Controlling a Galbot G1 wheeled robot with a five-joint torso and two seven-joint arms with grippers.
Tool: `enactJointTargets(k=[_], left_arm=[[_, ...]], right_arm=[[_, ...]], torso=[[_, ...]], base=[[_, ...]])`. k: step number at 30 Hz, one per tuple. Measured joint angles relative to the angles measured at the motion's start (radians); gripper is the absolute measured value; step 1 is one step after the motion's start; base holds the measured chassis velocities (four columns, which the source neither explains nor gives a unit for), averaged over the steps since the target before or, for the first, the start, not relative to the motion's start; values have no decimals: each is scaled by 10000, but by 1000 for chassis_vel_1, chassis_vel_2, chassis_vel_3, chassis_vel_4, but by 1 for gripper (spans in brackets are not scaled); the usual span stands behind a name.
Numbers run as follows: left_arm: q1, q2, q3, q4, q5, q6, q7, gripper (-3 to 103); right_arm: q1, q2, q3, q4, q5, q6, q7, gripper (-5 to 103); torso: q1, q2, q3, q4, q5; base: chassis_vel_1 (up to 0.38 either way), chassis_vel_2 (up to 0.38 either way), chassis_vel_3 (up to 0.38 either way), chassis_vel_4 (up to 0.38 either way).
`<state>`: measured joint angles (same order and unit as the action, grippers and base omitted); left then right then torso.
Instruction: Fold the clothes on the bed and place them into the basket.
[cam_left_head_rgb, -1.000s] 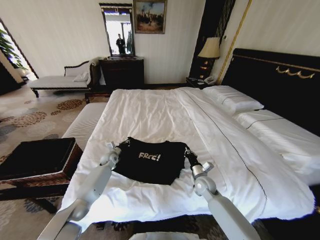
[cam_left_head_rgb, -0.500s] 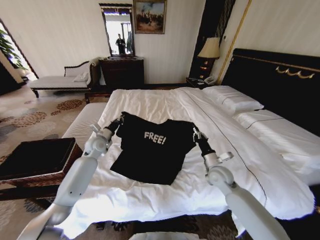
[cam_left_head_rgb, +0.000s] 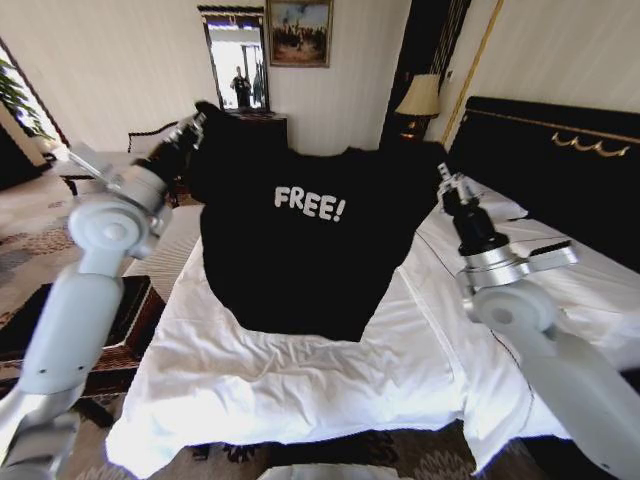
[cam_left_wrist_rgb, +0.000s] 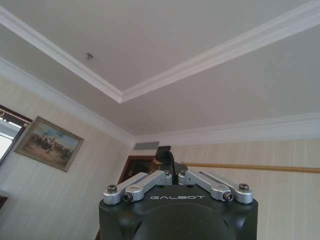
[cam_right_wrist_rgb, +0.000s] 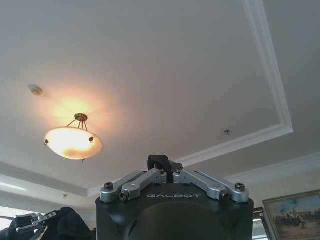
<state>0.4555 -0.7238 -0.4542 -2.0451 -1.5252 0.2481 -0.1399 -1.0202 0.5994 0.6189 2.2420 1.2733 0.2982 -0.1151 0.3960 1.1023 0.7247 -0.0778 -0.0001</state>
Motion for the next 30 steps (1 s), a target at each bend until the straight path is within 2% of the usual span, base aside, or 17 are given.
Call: enactJointTargets(k=[2, 5, 6, 8, 10, 11, 13, 14, 15, 17, 19, 20, 22, 23, 26, 29, 30], left_arm=[[294, 224, -215, -317, -162, 21, -52, 0], [1885, 923, -1319, -1712, -365, 35, -77, 0], [1885, 923, -1319, -1712, -365, 35, -77, 0], [3270, 1193, -2372, -2691, -405, 28, -126, 0], [4128, 1219, -3021, -3354, -578, 27, -335, 0], [4128, 1219, -3021, -3354, -578, 27, -335, 0], [4832, 1219, -3708, -4083, -1022, 66, -681, 0], [5205, 1280, -4304, -4502, -1516, 118, -882, 0], [5205, 1280, -4304, -4502, -1516, 118, -882, 0], [5593, 1506, -5602, -4691, -2913, 175, -1259, 0], [5645, 1881, -7143, -4705, -4702, 185, -1703, 0], [5645, 1881, -7143, -4705, -4702, 185, -1703, 0], [5573, 2318, -8331, -4701, -6110, 186, -1982, 0], [5555, 2469, -8677, -4693, -6493, 205, -2045, 0], [5497, 2594, -8805, -4676, -6778, 347, -2248, 0], [5491, 2245, -7821, -4636, -6323, 822, -2791, 0], [5491, 2245, -7821, -4636, -6323, 822, -2791, 0]], right_arm=[[-253, -91, 233, 204, 79, 0, 0, 0], [-1115, -23, 570, 816, 43, -86, 154, 0], [-1115, -23, 570, 816, 43, -86, 154, 0], [-1867, 301, 736, 1270, -123, -208, 503, 0], [-2597, 594, 1122, 1748, -212, -324, 832, 0], [-2597, 594, 1122, 1748, -212, -324, 832, 0], [-3546, 901, 2002, 2479, -237, -472, 1184, 0], [-3959, 982, 2535, 2625, -168, -552, 1358, 0], [-3959, 982, 2535, 2625, -168, -552, 1358, 0], [-4449, 991, 3455, 2678, 72, -678, 1559, 0], [-4702, 896, 4392, 2682, 460, -731, 1616, 0], [-4702, 896, 4392, 2682, 460, -731, 1616, 0], [-4694, 716, 5199, 2678, 582, -730, 1565, 0], [-4649, 649, 5403, 2673, 662, -730, 1579, 0], [-4479, 542, 5489, 2662, 817, -800, 1814, 0], [-4210, 492, 4668, 2636, 756, -1322, 2633, 0], [-4210, 492, 4668, 2636, 756, -1322, 2633, 0]], torso=[[0, -1, 0, -2, -1], [0, 0, 0, 0, 0], [0, 0, 0, 0, 0], [0, -1, 1, 8, 3], [-1, -1, 1, 9, 2], [-1, -1, 1, 9, 2], [-2, 0, -1, -12, -2], [-2, 0, -1, -11, -3], [-2, 0, -1, -11, -3], [-3, 0, -1, 1, 3], [-2, 0, 0, 1, 1], [-2, 0, 0, 1, 1], [0, 0, 0, -1, 2], [0, 0, 0, 0, 1], [-1, 1, 0, 1, 3], [-2, 1, 0, -2, 3], [-2, 1, 0, -2, 3]], base=[[0, 0, 0, 0], [0, 0, 0, 0], [0, 0, 0, 0], [0, 0, 0, 0], [0, 0, 0, 0], [0, 0, 0, 0], [0, 0, 0, 0], [0, 0, 0, 0], [0, 0, 0, 0], [0, 0, 0, 0], [0, 0, 0, 0], [0, 0, 0, 0], [0, 0, 0, 0], [0, 0, 0, 0], [0, 0, 0, 0], [0, 0, 0, 0], [0, 0, 0, 0]])
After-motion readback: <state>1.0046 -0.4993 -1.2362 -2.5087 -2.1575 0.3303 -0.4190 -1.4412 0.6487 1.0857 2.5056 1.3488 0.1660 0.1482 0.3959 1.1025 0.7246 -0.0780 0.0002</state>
